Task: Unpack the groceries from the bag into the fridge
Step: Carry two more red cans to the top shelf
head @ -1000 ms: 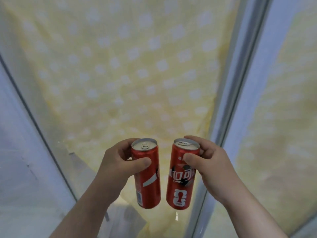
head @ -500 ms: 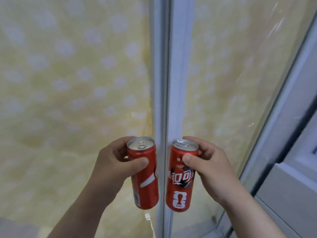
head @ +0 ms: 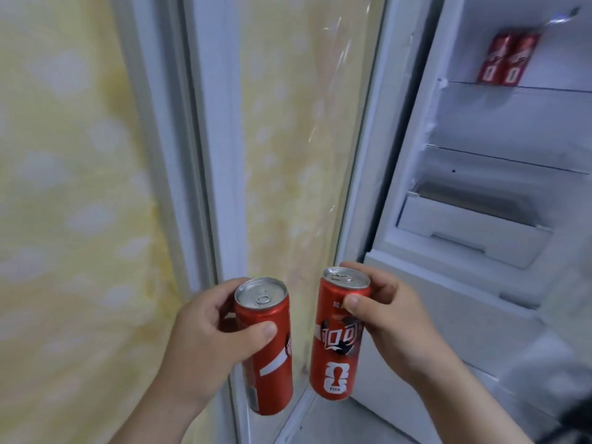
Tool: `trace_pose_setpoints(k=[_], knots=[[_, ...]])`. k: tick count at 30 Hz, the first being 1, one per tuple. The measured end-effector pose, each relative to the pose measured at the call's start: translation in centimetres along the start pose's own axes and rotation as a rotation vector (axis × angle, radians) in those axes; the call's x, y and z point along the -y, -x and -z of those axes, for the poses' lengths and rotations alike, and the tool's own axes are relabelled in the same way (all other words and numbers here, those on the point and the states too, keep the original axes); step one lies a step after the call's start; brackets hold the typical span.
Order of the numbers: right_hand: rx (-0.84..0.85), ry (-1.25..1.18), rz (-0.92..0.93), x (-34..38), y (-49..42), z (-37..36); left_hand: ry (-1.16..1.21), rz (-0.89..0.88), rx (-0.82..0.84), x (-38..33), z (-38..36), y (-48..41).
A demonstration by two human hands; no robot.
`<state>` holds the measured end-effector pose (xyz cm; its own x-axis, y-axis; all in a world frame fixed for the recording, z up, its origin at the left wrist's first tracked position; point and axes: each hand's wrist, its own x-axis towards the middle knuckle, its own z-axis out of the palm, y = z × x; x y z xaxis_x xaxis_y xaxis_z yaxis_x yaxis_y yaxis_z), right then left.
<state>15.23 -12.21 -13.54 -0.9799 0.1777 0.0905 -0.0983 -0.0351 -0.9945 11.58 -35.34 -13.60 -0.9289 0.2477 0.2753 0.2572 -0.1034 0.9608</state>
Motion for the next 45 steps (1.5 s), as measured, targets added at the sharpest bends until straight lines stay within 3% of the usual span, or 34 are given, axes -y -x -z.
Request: trace_pose_setpoints(k=[7,13,33,45], knots=[[-0.191,0.066,0.036,1.0,4.3,3.7,0.087,0.026,0.203,1.4,-4.0,-1.3],[-0.354,0.054,0.038,0.8,5.8,7.9,0.121,0.017,0.254,1.6,-8.7,-3.0],[-0.472,-0.042,0.127,0.9,0.5,23.7,0.033,-0.059,0.333,2.2,-26.6,-11.3],[-0.543,0.038,0.164,2.4,-2.6,29.4,0.040,-0.077,0.374,2.5,-32.8,-15.4]])
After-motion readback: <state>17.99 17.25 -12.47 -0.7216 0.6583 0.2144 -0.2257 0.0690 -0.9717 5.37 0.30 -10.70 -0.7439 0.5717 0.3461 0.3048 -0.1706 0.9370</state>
